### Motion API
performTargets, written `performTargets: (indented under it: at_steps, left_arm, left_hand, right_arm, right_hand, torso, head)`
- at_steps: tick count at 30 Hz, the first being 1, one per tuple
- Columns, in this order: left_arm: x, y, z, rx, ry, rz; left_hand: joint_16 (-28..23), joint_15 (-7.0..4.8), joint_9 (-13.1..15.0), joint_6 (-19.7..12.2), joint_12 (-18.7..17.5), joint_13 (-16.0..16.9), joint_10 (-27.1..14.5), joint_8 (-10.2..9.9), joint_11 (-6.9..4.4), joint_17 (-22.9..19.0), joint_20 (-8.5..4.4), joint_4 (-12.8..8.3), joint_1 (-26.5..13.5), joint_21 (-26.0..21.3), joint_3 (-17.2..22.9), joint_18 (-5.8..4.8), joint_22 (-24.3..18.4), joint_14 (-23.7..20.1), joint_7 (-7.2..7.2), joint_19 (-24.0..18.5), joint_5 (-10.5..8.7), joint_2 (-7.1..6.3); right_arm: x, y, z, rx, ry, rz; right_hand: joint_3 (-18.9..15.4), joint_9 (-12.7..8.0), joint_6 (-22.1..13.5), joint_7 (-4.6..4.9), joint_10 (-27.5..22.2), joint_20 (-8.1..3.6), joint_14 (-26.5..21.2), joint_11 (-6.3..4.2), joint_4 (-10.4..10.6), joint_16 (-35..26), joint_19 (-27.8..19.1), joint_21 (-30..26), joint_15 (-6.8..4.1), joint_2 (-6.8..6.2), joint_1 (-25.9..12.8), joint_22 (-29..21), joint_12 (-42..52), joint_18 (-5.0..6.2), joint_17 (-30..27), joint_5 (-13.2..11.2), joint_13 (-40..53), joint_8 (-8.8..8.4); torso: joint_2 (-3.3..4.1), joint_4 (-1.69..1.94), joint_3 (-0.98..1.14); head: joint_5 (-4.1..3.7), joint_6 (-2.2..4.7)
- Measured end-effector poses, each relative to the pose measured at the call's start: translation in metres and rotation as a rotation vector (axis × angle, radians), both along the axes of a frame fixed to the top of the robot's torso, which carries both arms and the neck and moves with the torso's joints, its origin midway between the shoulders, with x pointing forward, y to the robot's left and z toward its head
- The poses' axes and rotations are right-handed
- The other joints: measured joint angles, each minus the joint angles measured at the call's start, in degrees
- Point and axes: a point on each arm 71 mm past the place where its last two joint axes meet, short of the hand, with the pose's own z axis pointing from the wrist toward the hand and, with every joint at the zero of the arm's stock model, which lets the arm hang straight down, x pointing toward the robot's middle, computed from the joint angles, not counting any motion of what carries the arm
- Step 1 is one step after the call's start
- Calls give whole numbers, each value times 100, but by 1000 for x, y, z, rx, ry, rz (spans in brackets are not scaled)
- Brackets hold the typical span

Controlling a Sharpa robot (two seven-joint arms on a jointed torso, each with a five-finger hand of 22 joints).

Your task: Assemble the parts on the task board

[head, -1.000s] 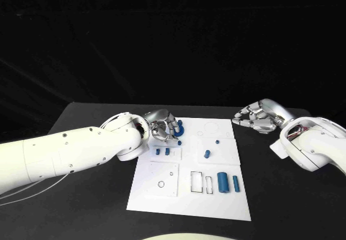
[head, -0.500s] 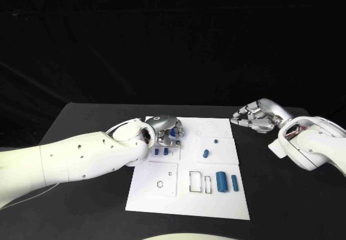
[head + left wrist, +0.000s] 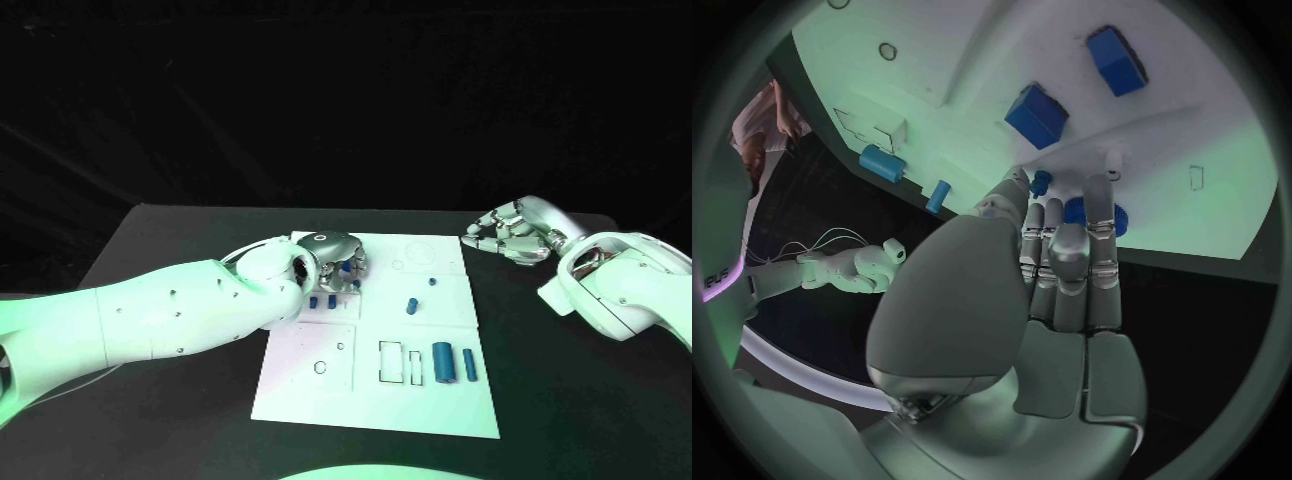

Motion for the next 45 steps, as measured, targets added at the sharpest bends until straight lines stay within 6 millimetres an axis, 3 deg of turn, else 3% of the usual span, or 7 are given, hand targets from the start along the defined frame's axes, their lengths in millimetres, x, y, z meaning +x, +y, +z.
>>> performTargets:
  at_steps: [8,21,37,45]
  left_arm:
    - [2,-1,-2,31,18,14]
    - [4,-2,-4,54,39,26]
    - [4,-5,-4,54,45,23]
    - [4,-6,-3,52,48,24]
  left_hand:
    - [37,0,-127,72,-132,-152,146,-139,2,-85,0,-46,100,43,190,-1,48,0,31,0,0,100]
    - [164,0,-309,244,-403,-398,429,-378,-4,-95,0,-46,137,156,504,-2,135,0,81,0,0,77]
    - [223,20,-415,286,-593,-517,482,-546,27,-98,20,-31,80,228,584,-2,180,20,81,-21,0,21]
    - [223,52,-464,254,-701,-586,492,-644,18,-291,19,-24,44,228,624,-3,185,-13,114,-62,0,-15]
  right_arm:
    - [0,0,0,0,0,1]
    - [0,1,0,1,0,2]
    - [0,1,0,1,0,3]
    - [0,1,0,1,0,3]
  right_hand:
    - [0,0,0,0,0,0,0,0,0,0,0,0,0,0,0,0,0,0,0,0,0,0]
    - [0,4,0,0,0,0,0,0,0,0,0,0,0,0,0,0,0,0,1,0,1,0]
    - [0,4,0,0,0,0,0,0,0,0,0,0,0,0,0,0,0,0,5,-1,1,0]
    - [0,3,0,0,0,0,0,0,0,0,0,0,0,0,0,0,0,0,6,-1,1,0]
  torso:
    - [-2,0,2]
    - [-4,3,2]
    - [-4,3,3]
    - [-4,3,4]
  head:
    - [1,-3]
    - [9,-1]
    - [3,-13]
    - [1,-18]
